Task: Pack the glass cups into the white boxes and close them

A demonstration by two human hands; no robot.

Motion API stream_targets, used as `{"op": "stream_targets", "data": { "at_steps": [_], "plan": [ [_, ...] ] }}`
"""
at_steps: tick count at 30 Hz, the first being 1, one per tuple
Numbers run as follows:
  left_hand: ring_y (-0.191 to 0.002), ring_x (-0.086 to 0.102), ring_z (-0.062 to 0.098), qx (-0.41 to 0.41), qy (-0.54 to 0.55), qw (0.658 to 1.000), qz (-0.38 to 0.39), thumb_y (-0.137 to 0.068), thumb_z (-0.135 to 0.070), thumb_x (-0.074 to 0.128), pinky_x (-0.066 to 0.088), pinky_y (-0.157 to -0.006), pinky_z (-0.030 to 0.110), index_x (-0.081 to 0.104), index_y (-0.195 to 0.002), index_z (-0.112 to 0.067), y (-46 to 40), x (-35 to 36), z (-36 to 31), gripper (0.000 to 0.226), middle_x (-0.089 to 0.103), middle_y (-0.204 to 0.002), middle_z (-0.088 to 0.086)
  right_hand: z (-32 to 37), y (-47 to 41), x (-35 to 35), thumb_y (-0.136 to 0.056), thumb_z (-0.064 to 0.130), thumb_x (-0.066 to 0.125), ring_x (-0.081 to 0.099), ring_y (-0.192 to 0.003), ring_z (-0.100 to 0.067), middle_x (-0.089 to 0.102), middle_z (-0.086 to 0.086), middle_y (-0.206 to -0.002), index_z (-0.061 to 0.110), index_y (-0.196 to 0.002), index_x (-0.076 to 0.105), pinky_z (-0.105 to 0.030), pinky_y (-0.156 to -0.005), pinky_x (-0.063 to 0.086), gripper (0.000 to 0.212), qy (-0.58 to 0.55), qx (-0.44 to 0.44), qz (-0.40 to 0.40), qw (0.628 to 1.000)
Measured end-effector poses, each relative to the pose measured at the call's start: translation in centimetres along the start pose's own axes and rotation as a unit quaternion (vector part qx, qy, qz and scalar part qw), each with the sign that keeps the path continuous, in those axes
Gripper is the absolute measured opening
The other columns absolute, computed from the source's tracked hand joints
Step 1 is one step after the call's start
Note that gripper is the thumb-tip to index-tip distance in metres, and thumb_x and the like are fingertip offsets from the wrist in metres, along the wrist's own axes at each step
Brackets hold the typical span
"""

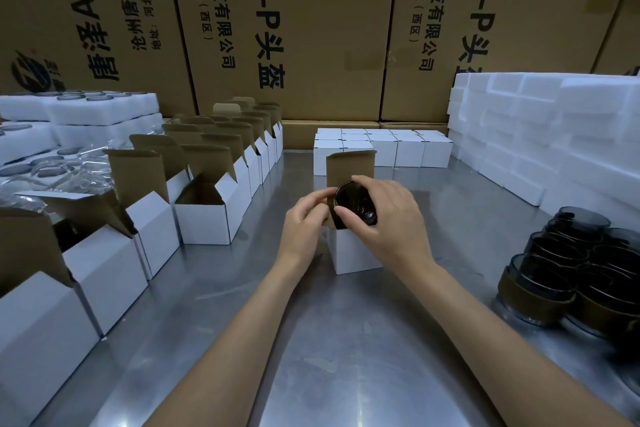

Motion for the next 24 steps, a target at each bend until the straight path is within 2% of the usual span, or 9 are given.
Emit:
{"op": "stream_targets", "data": {
  "at_steps": [6, 9, 13, 16, 18, 19, 20, 22, 24],
  "plan": [
    [-0.105, 0.058, 0.019, -0.001, -0.003, 1.000, 0.006, -0.092, 0.004, 0.041, 0.046, -0.095, 0.033, 0.068, -0.105, -0.018, 0.1, 0.2, -0.1, 0.037, 0.063, -0.108, 0.008, -1.2, -0.1, 0.9, -0.086, 0.058, 0.052, 0.052, -0.110, -0.020, 0.071, 0.002, -0.094, 0.022, -0.105, 0.070, -0.034, -0.083, 0.044, 0.045, 0.089, 0.033, 0.053, 0.994],
    [-0.098, 0.055, 0.013, -0.007, -0.013, 1.000, 0.004, -0.092, 0.003, 0.040, 0.045, -0.097, 0.035, 0.068, -0.106, -0.019, 0.1, 0.1, 0.1, 0.038, 0.061, -0.102, 0.001, -1.6, 0.3, 1.0, -0.092, 0.051, 0.047, 0.048, -0.118, -0.017, 0.072, 0.004, -0.092, 0.023, -0.100, 0.072, -0.030, -0.074, 0.045, 0.038, 0.096, 0.041, 0.064, 0.993],
    [-0.106, 0.056, 0.018, -0.006, -0.009, 1.000, 0.009, -0.092, 0.002, 0.040, 0.044, -0.099, 0.035, 0.068, -0.107, -0.018, 0.1, 0.2, 0.0, 0.037, 0.062, -0.112, 0.008, -1.9, 0.7, 0.7, -0.095, 0.039, 0.040, 0.046, -0.120, -0.014, 0.068, 0.005, -0.107, 0.021, -0.113, 0.066, -0.032, -0.074, 0.048, 0.036, 0.029, 0.056, 0.036, 0.997],
    [-0.111, 0.055, 0.019, -0.001, -0.019, 1.000, 0.022, -0.084, -0.016, 0.045, 0.043, -0.099, 0.032, 0.067, -0.109, -0.023, 0.1, 0.4, 0.0, 0.034, 0.062, -0.116, 0.008, -2.9, 0.7, -0.1, -0.095, 0.038, 0.032, 0.043, -0.117, -0.002, 0.055, 0.012, -0.124, 0.023, -0.130, 0.052, -0.018, -0.083, 0.037, 0.043, -0.114, 0.114, -0.029, 0.986],
    [-0.117, 0.051, 0.013, -0.007, -0.022, 0.999, 0.039, -0.083, -0.024, 0.045, 0.040, -0.096, 0.028, 0.066, -0.108, -0.034, 0.2, 0.7, 0.1, 0.033, 0.060, -0.115, -0.004, -5.0, 1.2, 0.0, -0.098, 0.042, 0.028, 0.042, -0.118, 0.003, 0.050, 0.016, -0.127, 0.025, -0.135, 0.046, -0.007, -0.089, 0.032, 0.045, -0.249, 0.210, -0.068, 0.943],
    [-0.121, 0.048, 0.011, -0.017, -0.014, 0.999, 0.049, -0.088, -0.026, 0.045, 0.038, -0.095, 0.026, 0.065, -0.107, -0.038, 0.2, 0.9, 0.2, 0.030, 0.059, -0.117, -0.010, -6.2, 1.6, 0.7, -0.100, 0.043, 0.027, 0.044, -0.120, 0.001, 0.052, 0.014, -0.127, 0.026, -0.135, 0.045, -0.009, -0.095, 0.033, 0.043, -0.326, 0.268, -0.076, 0.903],
    [-0.124, 0.046, 0.009, -0.033, 0.006, 0.998, 0.058, -0.092, -0.028, 0.044, 0.036, -0.096, 0.026, 0.065, -0.106, -0.041, 0.2, 1.1, 0.3, 0.029, 0.058, -0.120, -0.012, -7.3, 2.1, 1.9, -0.103, 0.042, 0.024, 0.047, -0.122, -0.004, 0.055, 0.010, -0.125, 0.025, -0.134, 0.046, -0.017, -0.101, 0.035, 0.042, -0.400, 0.321, -0.068, 0.856],
    [-0.132, 0.042, 0.014, -0.065, 0.065, 0.994, 0.064, -0.097, -0.028, 0.039, 0.031, -0.107, 0.033, 0.069, -0.106, -0.039, 0.2, 1.3, 0.7, 0.033, 0.059, -0.129, -0.008, -7.9, 3.1, 4.4, -0.104, 0.044, 0.018, 0.053, -0.120, -0.012, 0.059, 0.002, -0.128, 0.021, -0.132, 0.050, -0.030, -0.102, 0.040, 0.049, -0.488, 0.376, 0.000, 0.788],
    [-0.135, 0.041, 0.022, -0.085, 0.130, 0.986, 0.059, -0.098, -0.025, 0.037, 0.024, -0.114, 0.042, 0.073, -0.108, -0.030, 0.2, 1.4, 0.8, 0.037, 0.060, -0.133, 0.002, -7.0, 3.4, 5.8, -0.102, 0.050, 0.016, 0.058, -0.117, -0.014, 0.062, -0.001, -0.128, 0.020, -0.132, 0.054, -0.034, -0.101, 0.044, 0.057, -0.520, 0.370, 0.073, 0.767]
  ]
}}
Point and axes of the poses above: each hand's wrist, its own y-axis away from the middle knuckle, its own x-axis out of the palm, z = x × y, the point moved 10 cm from there along -y, towards the middle knuckle
